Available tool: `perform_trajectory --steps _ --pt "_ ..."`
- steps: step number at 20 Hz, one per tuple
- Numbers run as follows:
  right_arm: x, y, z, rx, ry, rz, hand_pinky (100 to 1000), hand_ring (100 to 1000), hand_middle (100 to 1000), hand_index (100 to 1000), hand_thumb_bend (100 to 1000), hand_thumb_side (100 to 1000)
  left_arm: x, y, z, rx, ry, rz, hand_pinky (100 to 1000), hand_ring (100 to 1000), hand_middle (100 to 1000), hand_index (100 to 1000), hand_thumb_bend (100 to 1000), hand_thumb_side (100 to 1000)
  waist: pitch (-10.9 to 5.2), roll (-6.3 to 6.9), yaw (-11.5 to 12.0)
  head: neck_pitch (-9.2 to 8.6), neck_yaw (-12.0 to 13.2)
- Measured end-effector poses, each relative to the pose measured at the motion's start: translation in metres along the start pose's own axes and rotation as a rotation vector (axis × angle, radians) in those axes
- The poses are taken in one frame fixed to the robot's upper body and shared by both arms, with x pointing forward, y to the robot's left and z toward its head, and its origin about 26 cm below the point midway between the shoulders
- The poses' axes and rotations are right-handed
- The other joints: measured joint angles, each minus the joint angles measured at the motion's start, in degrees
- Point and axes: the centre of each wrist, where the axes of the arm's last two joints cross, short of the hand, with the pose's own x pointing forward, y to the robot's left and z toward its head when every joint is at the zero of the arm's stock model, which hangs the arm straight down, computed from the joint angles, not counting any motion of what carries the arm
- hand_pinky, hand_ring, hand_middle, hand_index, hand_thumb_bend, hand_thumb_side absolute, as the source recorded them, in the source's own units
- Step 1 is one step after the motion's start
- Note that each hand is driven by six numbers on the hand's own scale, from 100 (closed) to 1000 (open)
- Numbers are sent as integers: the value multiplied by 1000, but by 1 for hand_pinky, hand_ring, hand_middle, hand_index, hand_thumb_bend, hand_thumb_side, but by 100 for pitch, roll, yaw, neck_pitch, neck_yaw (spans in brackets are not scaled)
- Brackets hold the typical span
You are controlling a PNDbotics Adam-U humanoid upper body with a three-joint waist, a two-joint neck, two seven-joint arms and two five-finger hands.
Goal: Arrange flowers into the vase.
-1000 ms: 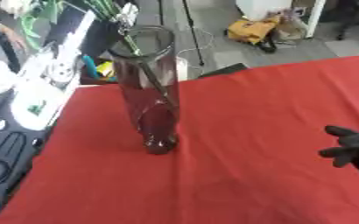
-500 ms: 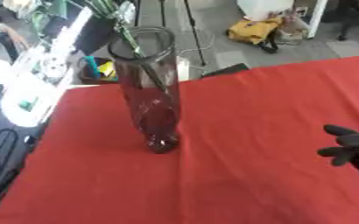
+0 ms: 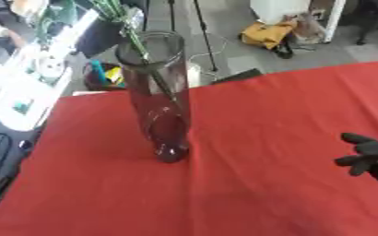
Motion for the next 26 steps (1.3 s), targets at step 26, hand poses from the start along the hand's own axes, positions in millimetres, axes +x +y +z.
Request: perform_trajectory --steps 26 --pt "-1 0 3 4 18 -12 700 883 464 726 100 1000 -10 1 7 -203 -47 -40 845 904 919 1000 100 1000 -45 25 38 8 -37"
